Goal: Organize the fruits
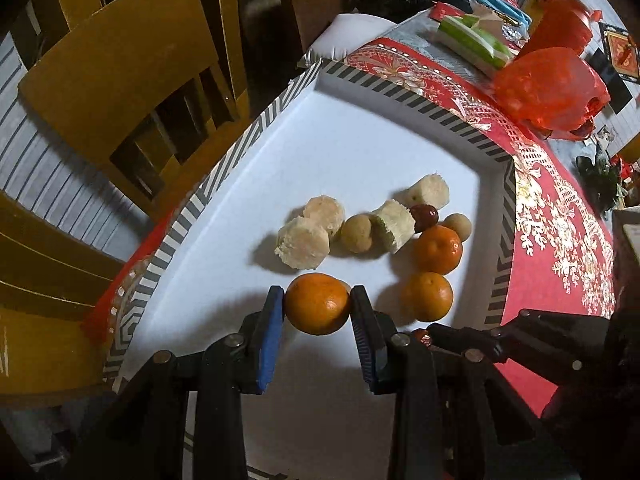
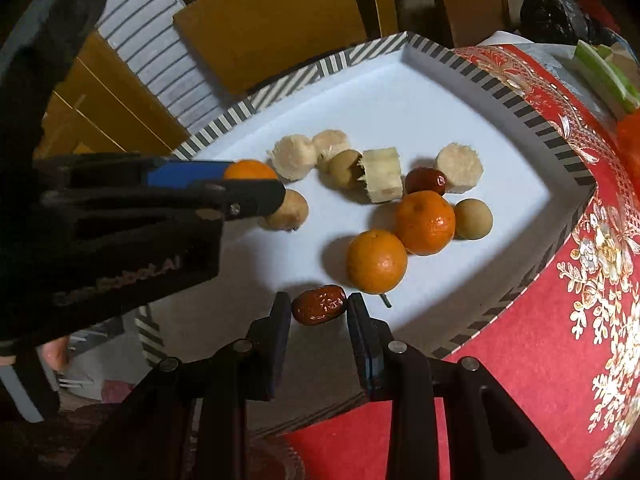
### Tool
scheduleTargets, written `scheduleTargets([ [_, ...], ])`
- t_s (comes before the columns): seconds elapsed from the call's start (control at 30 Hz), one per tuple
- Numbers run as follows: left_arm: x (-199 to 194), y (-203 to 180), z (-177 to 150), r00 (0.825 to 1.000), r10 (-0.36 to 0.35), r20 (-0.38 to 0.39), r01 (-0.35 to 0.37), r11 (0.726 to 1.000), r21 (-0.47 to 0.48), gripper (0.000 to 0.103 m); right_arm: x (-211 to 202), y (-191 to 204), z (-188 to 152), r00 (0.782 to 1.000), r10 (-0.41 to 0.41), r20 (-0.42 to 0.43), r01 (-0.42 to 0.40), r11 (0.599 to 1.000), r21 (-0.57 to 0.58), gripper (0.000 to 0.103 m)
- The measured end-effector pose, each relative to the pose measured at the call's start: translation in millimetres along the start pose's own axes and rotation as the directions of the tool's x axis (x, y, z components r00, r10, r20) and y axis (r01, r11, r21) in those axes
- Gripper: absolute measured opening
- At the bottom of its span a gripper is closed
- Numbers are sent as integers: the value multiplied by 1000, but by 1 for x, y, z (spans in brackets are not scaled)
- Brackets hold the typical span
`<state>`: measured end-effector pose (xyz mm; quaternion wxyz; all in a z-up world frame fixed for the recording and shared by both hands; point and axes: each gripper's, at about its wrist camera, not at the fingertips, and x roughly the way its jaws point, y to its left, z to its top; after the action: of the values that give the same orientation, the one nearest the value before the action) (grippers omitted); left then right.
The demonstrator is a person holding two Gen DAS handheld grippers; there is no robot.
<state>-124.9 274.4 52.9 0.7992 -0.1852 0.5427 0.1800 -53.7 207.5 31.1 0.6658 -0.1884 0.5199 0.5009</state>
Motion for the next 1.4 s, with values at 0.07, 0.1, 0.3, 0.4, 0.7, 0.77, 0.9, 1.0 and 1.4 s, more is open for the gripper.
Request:
scheduleTargets([
  [0.07,0,0,0,1000,3,3,-3,1000,2,32,2,0,0,1000,-3,-2,3,1000,1,32],
  [0.1,0,-1,0,1000,7,6,-7,1000,4,32,3,0,1,1000,-4,-3,4,1000,2,32],
  [0.3,1,-5,1,999,29,18,-29,1000,11,33,2,-2,0,1000,15,15,-16,1000,16,34],
  [0.4,2,-5,3,999,33,19,-33,999,5,45,-2,-3,-2,999,27,23,-28,999,21,45],
  [0.7,-14,-10,7,994,67,84,-68,998,5,72,-35,-11,-10,997,21,79,-25,998,49,63],
  [0.77,-21,-13,9,990,77,118,-79,997,6,76,-49,-16,-12,993,8,115,-15,998,69,66],
  [0.9,-34,-19,11,983,65,172,-65,998,-5,82,-76,-28,-16,983,-39,179,20,994,107,73],
  [1.0,-47,-25,11,968,76,237,-79,997,0,85,-91,-36,-20,971,-73,228,41,989,143,75],
  [1.4,-58,-33,12,967,110,232,-110,994,-10,95,-97,-44,-22,945,-161,283,103,972,212,83],
])
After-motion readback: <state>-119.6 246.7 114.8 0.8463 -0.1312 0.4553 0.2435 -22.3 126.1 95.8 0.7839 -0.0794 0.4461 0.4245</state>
